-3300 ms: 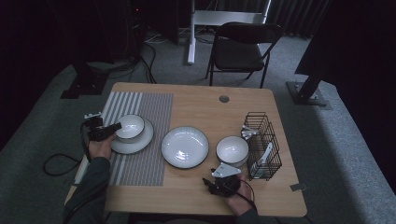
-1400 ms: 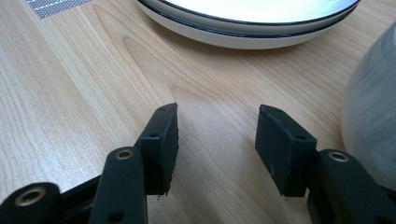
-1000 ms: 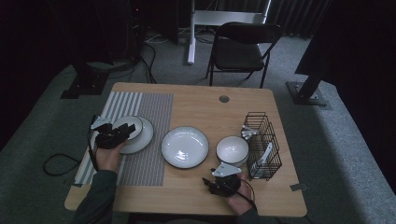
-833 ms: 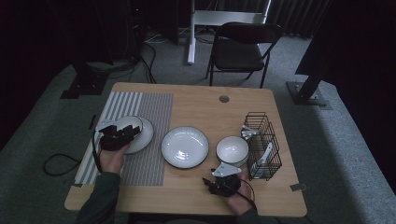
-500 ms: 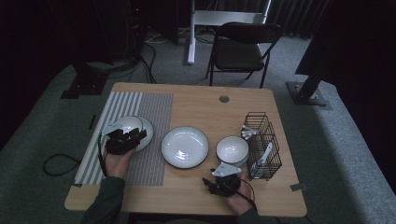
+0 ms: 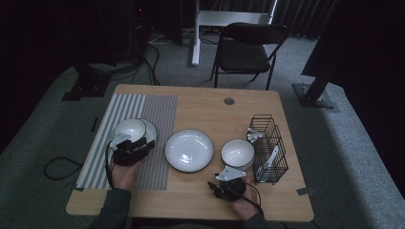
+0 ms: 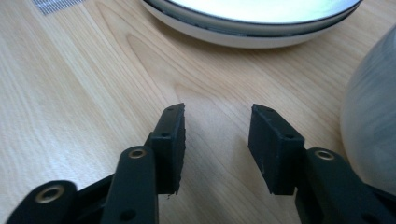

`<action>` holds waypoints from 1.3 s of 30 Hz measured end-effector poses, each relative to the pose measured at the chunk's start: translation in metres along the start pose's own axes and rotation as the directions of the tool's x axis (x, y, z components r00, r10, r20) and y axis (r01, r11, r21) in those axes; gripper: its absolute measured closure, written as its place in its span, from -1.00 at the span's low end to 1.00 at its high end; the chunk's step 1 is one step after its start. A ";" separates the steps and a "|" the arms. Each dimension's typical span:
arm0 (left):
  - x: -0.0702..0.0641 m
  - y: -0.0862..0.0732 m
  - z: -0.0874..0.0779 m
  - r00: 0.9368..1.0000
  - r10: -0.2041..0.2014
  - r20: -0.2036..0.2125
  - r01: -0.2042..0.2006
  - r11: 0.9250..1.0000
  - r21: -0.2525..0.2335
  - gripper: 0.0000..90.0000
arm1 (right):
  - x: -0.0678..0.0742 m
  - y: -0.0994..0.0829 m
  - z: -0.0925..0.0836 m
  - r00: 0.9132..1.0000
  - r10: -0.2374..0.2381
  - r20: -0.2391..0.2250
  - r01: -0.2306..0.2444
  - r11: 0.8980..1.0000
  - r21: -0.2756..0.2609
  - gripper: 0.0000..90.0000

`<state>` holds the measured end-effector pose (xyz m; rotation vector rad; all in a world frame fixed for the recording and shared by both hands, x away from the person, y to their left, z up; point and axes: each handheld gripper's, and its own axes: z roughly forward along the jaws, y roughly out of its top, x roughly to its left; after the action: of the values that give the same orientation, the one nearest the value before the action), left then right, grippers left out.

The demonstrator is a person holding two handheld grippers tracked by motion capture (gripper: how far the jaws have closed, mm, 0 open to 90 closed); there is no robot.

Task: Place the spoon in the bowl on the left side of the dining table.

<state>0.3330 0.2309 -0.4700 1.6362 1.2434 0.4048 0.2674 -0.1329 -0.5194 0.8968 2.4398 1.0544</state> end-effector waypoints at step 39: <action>-0.004 -0.012 0.007 1.000 0.001 0.010 -0.001 0.999 0.047 0.21 | -0.046 0.039 -0.161 0.992 0.030 0.122 0.014 0.940 -0.340 0.41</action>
<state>0.3302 0.2237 -0.4827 1.6765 1.2526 0.3701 0.2347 -0.2282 -0.3803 0.8289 2.0656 1.3282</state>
